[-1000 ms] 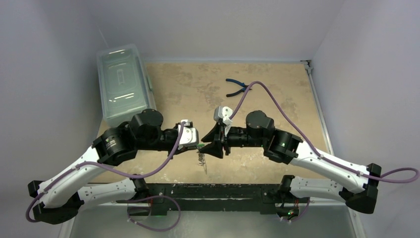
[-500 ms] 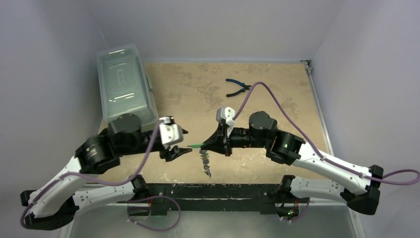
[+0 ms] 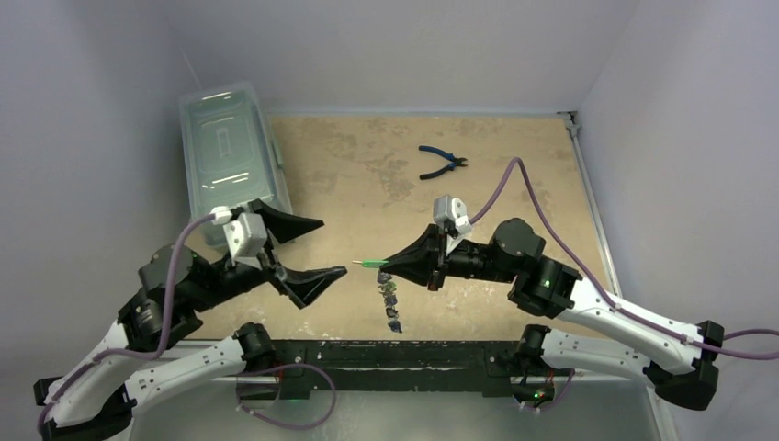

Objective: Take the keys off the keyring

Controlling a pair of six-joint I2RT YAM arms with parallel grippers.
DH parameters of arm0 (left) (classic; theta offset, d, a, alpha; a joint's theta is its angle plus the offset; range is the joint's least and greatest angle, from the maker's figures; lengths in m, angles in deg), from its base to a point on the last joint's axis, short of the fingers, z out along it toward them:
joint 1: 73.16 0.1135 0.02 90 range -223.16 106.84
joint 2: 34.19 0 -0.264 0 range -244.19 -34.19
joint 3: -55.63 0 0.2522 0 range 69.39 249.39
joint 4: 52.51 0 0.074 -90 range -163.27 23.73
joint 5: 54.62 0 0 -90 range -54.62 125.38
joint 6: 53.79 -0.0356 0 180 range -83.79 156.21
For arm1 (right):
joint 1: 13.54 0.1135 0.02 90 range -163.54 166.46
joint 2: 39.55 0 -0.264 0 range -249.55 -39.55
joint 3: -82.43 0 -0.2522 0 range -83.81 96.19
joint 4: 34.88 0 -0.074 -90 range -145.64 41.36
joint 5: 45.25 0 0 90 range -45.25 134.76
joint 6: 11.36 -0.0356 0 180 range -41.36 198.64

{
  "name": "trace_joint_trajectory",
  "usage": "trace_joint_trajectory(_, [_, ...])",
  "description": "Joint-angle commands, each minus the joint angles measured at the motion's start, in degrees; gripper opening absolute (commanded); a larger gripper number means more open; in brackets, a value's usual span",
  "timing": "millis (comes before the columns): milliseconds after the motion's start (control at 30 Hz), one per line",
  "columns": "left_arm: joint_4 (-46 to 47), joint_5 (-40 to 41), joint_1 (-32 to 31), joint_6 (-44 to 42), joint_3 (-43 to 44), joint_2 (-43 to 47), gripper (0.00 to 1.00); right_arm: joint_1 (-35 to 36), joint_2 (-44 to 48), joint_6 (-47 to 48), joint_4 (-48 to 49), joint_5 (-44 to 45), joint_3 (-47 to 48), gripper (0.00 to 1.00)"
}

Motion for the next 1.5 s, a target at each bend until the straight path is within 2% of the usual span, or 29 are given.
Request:
trace_joint_trajectory(0, [8.1,-0.6,0.1,7.6,-3.6,-1.5,0.97,0.1,1.2,-3.0,9.5,1.1,-0.6,0.00])
trace_joint_trajectory(133, [9.9,-0.8,0.1,8.7,-5.1,-1.9,0.91,0.1,1.0,-3.9,10.8,0.5,-0.6,0.00])
trace_joint_trajectory(500, [17.0,-7.8,0.1,12.3,-9.0,-3.6,0.61,0.1,0.5,-5.2,13.6,-1.1,-1.3,0.00])
trace_joint_trajectory(700, [19.1,-9.5,0.1,13.7,-9.7,-4.7,0.58,0.1,0.7,-6.1,15.4,-1.8,-1.6,0.00])
trace_joint_trajectory(833, [21.6,-12.6,0.1,15.0,-10.5,-5.5,0.43,0.1,0.6,-6.2,15.7,-2.1,-1.7,0.00])
trace_joint_trajectory(1067, [21.7,-13.7,0.1,15.3,-10.4,-5.8,0.34,0.1,0.8,-6.4,16.5,-2.1,-2.2,0.00])
trace_joint_trajectory(1333, [20.3,-14.1,0.1,14.2,-9.2,-5.4,0.01,0.1,1.0,-6.6,16.9,-2.1,-2.7,0.00])
trace_joint_trajectory(1467, [19.2,-14.1,0.1,13.5,-8.7,-5.9,0.00,0.1,1.1,-6.5,16.9,-2.8,-2.9,0.00])
